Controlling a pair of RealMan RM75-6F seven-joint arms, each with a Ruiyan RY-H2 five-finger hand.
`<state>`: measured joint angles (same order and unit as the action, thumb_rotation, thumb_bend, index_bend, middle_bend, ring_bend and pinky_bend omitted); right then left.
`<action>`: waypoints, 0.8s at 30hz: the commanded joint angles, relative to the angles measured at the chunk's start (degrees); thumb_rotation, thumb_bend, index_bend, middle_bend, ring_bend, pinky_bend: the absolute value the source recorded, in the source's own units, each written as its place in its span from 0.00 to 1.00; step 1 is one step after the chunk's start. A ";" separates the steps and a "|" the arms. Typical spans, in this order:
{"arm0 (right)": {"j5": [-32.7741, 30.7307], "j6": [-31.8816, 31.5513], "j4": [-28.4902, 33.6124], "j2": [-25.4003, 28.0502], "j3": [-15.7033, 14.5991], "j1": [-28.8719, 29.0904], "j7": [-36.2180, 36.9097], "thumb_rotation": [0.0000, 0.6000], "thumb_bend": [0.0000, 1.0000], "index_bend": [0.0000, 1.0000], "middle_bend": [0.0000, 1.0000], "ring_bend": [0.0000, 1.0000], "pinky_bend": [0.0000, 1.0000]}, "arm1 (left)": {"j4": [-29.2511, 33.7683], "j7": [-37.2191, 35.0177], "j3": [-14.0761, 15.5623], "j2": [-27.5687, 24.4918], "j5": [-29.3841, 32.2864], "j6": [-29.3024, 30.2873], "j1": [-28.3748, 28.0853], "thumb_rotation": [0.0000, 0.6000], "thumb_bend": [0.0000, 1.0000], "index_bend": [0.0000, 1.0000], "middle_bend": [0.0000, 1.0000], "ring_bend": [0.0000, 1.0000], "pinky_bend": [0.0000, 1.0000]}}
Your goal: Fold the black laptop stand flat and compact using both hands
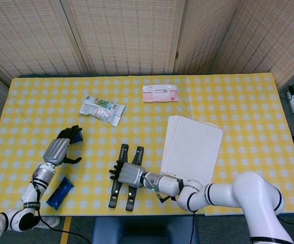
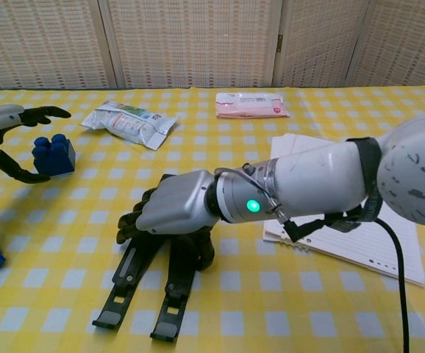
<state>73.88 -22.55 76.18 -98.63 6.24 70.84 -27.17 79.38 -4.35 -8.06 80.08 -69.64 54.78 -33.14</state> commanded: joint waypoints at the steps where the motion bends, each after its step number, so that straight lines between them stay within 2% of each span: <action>1: -0.51 0.03 -0.05 0.04 0.15 0.73 0.23 1.00 0.25 0.00 0.02 0.00 0.00 | -0.11 -0.15 -0.01 0.01 -0.06 0.05 0.10 1.00 0.25 0.04 0.00 0.00 0.00; 7: -0.99 -0.28 -0.78 -0.22 -0.32 1.59 1.34 1.00 0.25 0.00 0.15 0.00 0.00 | -0.31 -0.20 0.05 0.07 -0.07 -0.06 0.26 1.00 0.25 0.04 0.00 0.00 0.00; 17: -0.60 -0.82 -2.39 -1.16 -1.07 2.53 3.61 1.00 0.25 0.00 0.13 0.00 0.00 | -0.74 -0.84 0.02 0.12 0.00 0.08 0.78 1.00 0.25 0.03 0.00 0.00 0.00; 20: 0.05 -1.34 -2.79 -1.32 -1.28 2.60 4.27 1.00 0.25 0.00 0.16 0.00 0.00 | -0.86 -1.08 0.08 0.11 -0.18 0.07 0.89 1.00 0.25 0.03 0.00 0.00 0.00; 24: 1.83 -3.21 -2.69 -1.28 -1.26 2.22 5.67 1.00 0.25 0.07 0.23 0.04 0.00 | -0.88 -1.29 0.12 0.08 -0.45 0.17 1.02 1.00 0.25 0.03 0.00 0.00 0.00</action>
<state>75.20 -25.24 73.46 -99.92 4.99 73.22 -21.96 78.51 -5.63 -7.94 80.16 -70.09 54.94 -32.13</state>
